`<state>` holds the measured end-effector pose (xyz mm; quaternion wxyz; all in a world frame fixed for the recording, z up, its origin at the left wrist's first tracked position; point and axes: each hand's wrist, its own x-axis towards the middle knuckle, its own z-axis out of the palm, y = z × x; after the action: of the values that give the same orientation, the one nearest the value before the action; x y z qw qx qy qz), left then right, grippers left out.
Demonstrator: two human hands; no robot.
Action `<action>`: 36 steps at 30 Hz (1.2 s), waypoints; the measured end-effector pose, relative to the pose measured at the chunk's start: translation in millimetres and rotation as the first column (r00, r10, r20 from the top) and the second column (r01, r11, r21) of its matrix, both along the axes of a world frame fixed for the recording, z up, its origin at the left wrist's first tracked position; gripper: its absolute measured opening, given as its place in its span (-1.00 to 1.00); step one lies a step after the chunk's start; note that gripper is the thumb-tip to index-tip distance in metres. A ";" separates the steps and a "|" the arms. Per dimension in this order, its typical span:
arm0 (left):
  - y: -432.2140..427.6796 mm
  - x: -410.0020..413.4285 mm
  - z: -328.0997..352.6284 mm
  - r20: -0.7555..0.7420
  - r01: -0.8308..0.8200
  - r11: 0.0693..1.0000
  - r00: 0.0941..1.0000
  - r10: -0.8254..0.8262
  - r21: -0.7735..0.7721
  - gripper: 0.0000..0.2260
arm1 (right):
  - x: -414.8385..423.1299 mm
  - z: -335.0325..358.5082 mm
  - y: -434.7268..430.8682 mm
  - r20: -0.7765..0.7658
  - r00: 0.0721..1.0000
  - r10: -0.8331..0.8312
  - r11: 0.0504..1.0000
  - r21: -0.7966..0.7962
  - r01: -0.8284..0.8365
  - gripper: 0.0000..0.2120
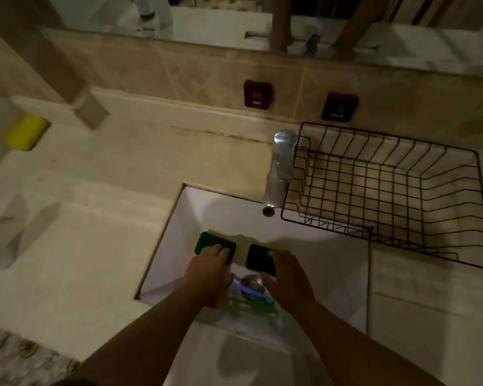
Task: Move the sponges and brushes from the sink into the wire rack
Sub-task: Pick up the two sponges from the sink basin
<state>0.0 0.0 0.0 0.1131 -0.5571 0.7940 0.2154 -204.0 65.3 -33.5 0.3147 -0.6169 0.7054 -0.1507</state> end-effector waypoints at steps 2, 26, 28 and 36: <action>-9.4 -1.4 -1.9 0.000 0.023 1.000 1.000 -0.023 -0.005 -0.44 | -0.8 -3.5 -5.9 -0.108 0.989 0.104 0.994 -0.016 -0.106 -0.46; -44.7 6.3 -60.9 0.063 0.059 0.996 0.996 -0.064 0.072 -0.32 | 28.4 -50.5 -17.1 -0.234 0.971 -0.045 0.997 0.054 0.059 -0.18; -43.2 7.5 -64.9 0.050 0.059 0.998 0.997 -0.061 0.039 -0.35 | 30.5 -53.9 -16.6 -0.249 0.967 -0.057 0.996 0.054 0.073 -0.22; -39.8 4.1 -71.6 -0.007 0.030 0.999 1.000 -0.030 -0.010 -0.44 | 31.5 -53.7 -22.1 -0.276 0.959 -0.059 0.994 0.070 0.082 -0.26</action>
<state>4.1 -39.8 -71.6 0.1109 -0.5448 0.8038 0.2116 -172.6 43.2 -87.1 0.2336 -0.5930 0.7691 -0.0466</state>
